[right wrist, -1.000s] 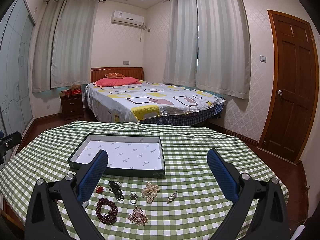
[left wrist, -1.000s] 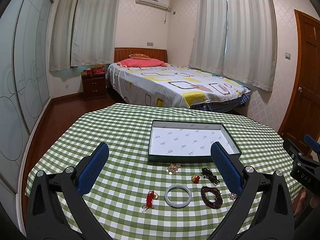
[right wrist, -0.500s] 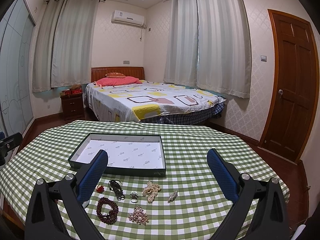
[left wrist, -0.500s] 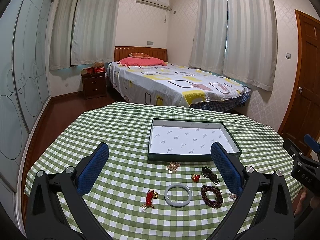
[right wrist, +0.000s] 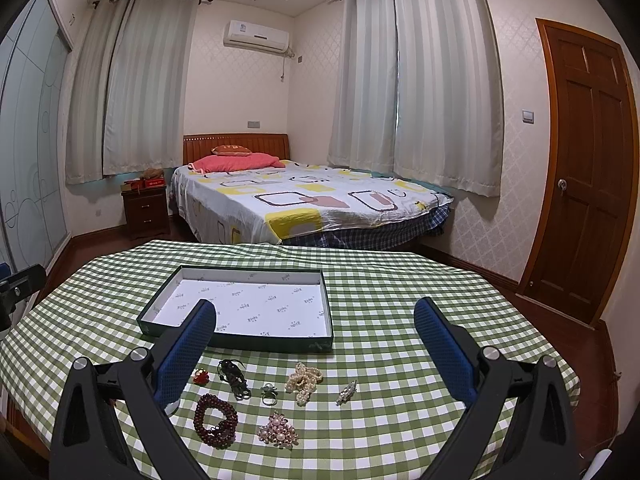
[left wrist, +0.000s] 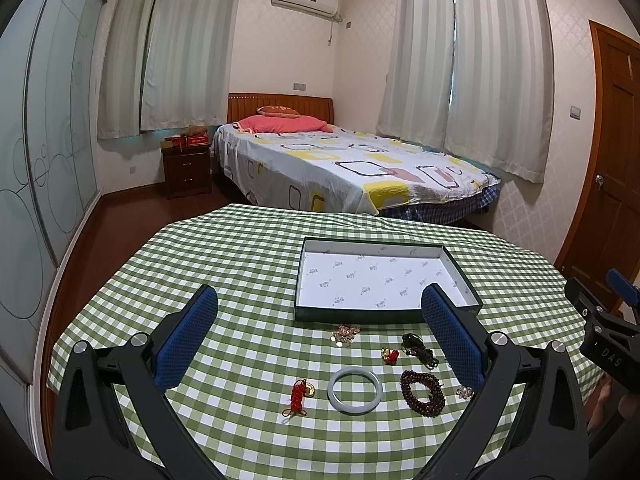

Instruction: Organize jewelry

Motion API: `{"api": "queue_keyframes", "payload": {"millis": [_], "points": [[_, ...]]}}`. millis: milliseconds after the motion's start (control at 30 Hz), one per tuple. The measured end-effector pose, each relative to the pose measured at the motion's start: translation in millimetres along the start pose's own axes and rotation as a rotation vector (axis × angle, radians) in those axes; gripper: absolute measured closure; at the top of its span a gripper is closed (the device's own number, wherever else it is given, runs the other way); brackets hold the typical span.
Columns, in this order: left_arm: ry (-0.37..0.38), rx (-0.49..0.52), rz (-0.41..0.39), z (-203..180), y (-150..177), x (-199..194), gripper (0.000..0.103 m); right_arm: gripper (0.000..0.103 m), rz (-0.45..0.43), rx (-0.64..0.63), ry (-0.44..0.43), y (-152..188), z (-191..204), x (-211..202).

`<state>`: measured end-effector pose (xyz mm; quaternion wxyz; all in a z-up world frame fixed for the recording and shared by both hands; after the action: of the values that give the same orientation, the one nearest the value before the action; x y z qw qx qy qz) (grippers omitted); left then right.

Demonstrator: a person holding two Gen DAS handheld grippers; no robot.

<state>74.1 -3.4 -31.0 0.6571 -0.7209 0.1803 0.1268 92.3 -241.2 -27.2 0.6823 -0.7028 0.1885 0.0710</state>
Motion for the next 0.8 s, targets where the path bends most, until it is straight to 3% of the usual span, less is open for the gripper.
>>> {"api": "queue_keyframes", "payload": {"millis": [433, 667, 800], "points": [[0.015, 0.015, -0.034, 5, 7, 10, 0.004, 0.006, -0.011, -0.009, -0.008, 13, -1, 11], [-0.009, 0.015, 0.067, 24, 54, 49, 0.004, 0.006, -0.002, -0.049, -0.025, 48, 0, 28], [-0.031, 0.029, 0.134, 34, 83, 72, 0.004, 0.006, 0.048, -0.061, -0.037, 74, -1, 46]]}}
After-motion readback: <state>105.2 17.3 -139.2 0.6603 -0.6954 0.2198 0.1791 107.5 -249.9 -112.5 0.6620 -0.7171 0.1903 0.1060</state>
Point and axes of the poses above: each gripper's, at about its wrist camera, not at the fingertips, and x roughly the way its jaws point, z to its left, y to its underside, the point moved 10 cm from there along x, roughly the way its jaws point, and after that the axes turned 5 degrees about y, right-handed, at the moved point
